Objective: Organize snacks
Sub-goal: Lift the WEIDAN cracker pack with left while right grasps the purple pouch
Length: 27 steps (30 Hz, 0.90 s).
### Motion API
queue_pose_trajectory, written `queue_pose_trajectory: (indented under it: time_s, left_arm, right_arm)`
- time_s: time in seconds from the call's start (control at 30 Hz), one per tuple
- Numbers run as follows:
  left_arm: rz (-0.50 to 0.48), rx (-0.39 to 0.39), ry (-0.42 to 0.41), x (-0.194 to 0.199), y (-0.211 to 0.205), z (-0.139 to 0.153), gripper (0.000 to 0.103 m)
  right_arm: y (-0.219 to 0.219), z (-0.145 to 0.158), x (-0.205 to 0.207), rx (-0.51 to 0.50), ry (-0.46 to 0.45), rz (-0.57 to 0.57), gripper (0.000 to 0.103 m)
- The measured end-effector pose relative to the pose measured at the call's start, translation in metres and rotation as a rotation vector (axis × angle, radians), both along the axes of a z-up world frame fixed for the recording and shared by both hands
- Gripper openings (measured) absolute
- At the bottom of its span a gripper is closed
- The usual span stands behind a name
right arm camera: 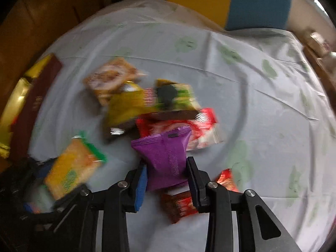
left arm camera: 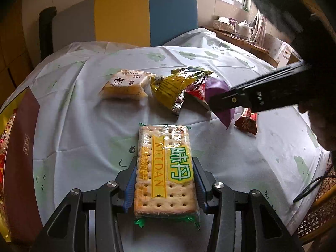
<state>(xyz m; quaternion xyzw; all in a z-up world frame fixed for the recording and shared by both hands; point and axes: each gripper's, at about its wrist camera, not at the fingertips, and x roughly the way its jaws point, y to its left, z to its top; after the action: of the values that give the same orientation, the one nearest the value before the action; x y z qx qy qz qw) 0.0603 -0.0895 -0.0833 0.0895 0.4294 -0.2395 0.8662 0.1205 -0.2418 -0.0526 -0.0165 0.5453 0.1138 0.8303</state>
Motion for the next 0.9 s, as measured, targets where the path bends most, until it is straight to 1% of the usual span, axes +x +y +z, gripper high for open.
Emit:
queue_pose_trajectory:
  time_s: [0.07,0.13,0.17,0.23,0.3,0.43,0.6,0.73,0.83,0.9]
  left_arm:
    - [0.002,0.001,0.002,0.000,0.000,0.000,0.048]
    - [0.003,0.001,0.006,0.001,0.000,0.001,0.047]
    - [0.004,0.000,0.007,0.001,0.000,0.001,0.047]
    - [0.008,-0.005,0.012,0.001,0.001,0.001,0.047]
    - [0.010,-0.004,0.012,0.000,0.001,0.000,0.047]
    - [0.008,-0.001,0.013,0.000,0.001,0.001,0.047]
    - [0.011,0.002,0.028,0.000,0.002,0.003,0.047]
    - [0.033,-0.062,0.094,0.003,0.016,0.010,0.047]
    - [0.061,-0.092,0.103,0.005,0.030,0.019,0.047]
    - [0.083,-0.128,0.106,0.005,0.043,0.029,0.047]
  right_arm:
    - [0.008,0.006,-0.007,0.006,-0.022,0.051,0.035]
    - [0.014,0.003,-0.010,0.038,0.012,0.105,0.035]
    - [0.018,-0.001,-0.012,0.048,0.045,0.138,0.035]
    - [0.026,-0.009,-0.015,0.024,0.080,0.179,0.036]
    - [0.033,-0.013,-0.019,-0.010,0.082,0.203,0.037]
    - [0.030,-0.015,-0.019,0.000,0.082,0.187,0.037]
    - [0.033,-0.017,-0.015,-0.018,0.078,0.181,0.039]
    - [0.032,-0.017,-0.016,-0.031,0.070,0.184,0.039]
    - [0.033,-0.018,-0.016,-0.043,0.065,0.192,0.039]
    - [0.033,-0.019,-0.018,-0.052,0.060,0.197,0.039]
